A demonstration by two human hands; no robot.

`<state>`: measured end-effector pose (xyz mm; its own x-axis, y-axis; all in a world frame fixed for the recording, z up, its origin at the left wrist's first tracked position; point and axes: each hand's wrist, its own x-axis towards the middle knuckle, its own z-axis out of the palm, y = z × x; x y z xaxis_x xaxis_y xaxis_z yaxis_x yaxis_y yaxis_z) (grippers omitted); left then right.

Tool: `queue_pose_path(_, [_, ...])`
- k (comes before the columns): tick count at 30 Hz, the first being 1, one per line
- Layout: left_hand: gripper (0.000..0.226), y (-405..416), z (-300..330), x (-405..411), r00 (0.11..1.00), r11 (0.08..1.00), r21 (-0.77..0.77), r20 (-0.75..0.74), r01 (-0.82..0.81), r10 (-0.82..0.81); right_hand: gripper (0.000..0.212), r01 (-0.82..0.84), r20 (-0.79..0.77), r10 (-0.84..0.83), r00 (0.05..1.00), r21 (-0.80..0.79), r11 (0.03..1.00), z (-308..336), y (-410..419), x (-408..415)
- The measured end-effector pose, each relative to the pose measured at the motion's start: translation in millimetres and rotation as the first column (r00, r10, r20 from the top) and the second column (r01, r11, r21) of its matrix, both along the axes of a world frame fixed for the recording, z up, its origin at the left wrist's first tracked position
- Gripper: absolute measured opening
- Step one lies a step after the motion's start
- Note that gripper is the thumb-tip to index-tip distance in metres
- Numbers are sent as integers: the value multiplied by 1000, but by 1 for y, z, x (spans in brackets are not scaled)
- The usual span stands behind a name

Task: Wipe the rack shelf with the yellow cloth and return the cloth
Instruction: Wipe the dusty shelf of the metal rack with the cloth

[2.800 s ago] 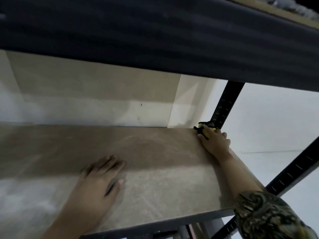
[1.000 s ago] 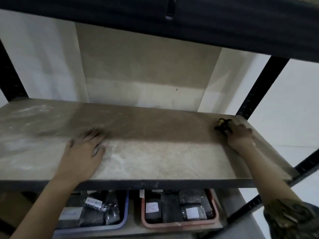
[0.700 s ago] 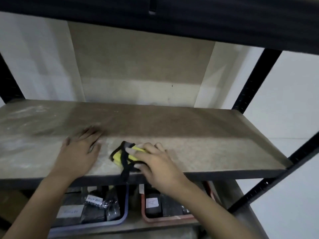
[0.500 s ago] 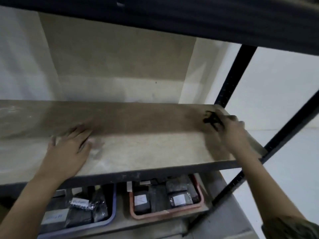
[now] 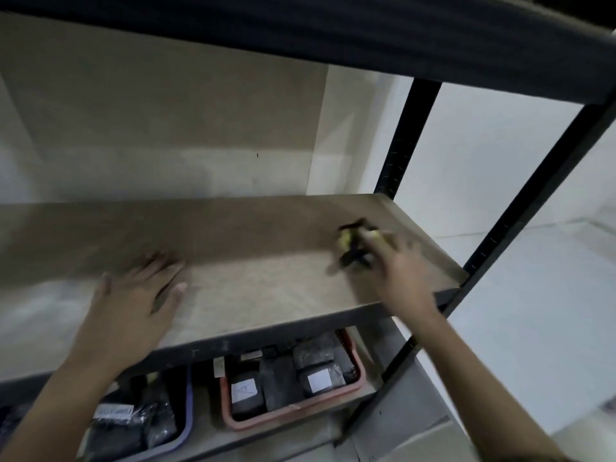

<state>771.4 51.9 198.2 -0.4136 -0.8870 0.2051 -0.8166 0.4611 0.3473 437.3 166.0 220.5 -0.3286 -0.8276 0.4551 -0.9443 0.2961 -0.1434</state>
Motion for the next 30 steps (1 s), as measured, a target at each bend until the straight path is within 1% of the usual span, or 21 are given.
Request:
queue_pose_path(1, [64,0,0,0,1000,1000,4,0,2,-2,45,197,50,-200,979,57,979,5,0,-30])
queue_pose_path(2, [65,0,0,0,1000,1000,4,0,4,-4,43,330,119,-345,931,131,935,7,-1,-53])
queue_pose_path(3, [65,0,0,0,1000,1000,2,-2,5,-5,42,394,162,-426,890,196,898,4,-2,-66])
queue_pose_path(5, [64,0,0,0,1000,1000,2,-15,3,-3,42,431,116,-464,878,225,874,-4,-6,-64])
queue_pose_path(7, [64,-1,0,-1,1000,1000,3,-18,-2,2,43,435,71,-453,889,181,882,-11,-8,-42])
queue_pose_path(8, [64,-1,0,-1,1000,1000,1,-14,-1,1,44,402,72,-417,906,165,901,-12,-9,-26])
queue_pose_path(9, [64,-1,-1,-1,1000,1000,-1,-10,3,-3,44,315,70,-328,942,147,938,-14,-9,-5])
queue_pose_path(11, [64,-2,-2,0,1000,1000,-5,-14,8,-8,43,-1,56,-4,998,95,996,-21,-8,44])
queue_pose_path(12, [64,-3,-2,0,1000,1000,-4,-17,8,-8,43,-160,52,156,986,89,983,-21,-6,64])
queue_pose_path(13, [64,-3,-2,0,1000,1000,-3,-16,9,-9,43,-259,35,256,966,86,962,-20,-6,69])
queue_pose_path(14, [64,-3,-2,0,1000,1000,-2,-15,10,-10,44,-281,13,281,960,67,957,-14,-10,60])
queue_pose_path(15, [64,-3,-2,0,1000,1000,-2,-17,11,-11,46,-205,-6,206,979,51,977,-8,-16,42])
queue_pose_path(16, [63,-3,-2,0,1000,1000,-3,-22,10,-10,48,-63,-6,63,998,45,997,-4,-22,15])
queue_pose_path(17, [63,-3,-2,0,1000,1000,-4,-22,10,-11,50,125,24,-127,992,72,990,2,-26,-17])
queue_pose_path(18, [63,-3,-2,-1,1000,1000,-6,-20,10,-10,48,306,93,-316,944,110,946,8,-28,-47])
queue_pose_path(19, [62,-3,-2,0,1000,1000,-8,-16,9,-9,44,437,172,-458,872,148,887,9,-29,-70])
queue_pose_path(20, [62,-3,-2,0,1000,1000,-11,-13,8,-8,40,512,220,-541,812,179,840,7,-30,-84])
queue_pose_path(22, [61,-3,-3,0,1000,1000,-21,-6,4,-4,35,555,213,-589,779,201,807,-4,-40,-92])
queue_pose_path(25, [62,-4,-3,-1,1000,1000,-30,10,-1,2,29,558,193,-582,790,167,813,-12,-58,-95])
queue_pose_path(28, [68,-3,-4,-2,1000,999,-41,20,4,-3,31,519,221,-555,802,201,831,-4,-80,-104])
queue_pose_path(30, [72,-3,-5,-1,1000,999,-40,4,-5,6,35,468,208,-516,831,241,850,0,-100,-105])
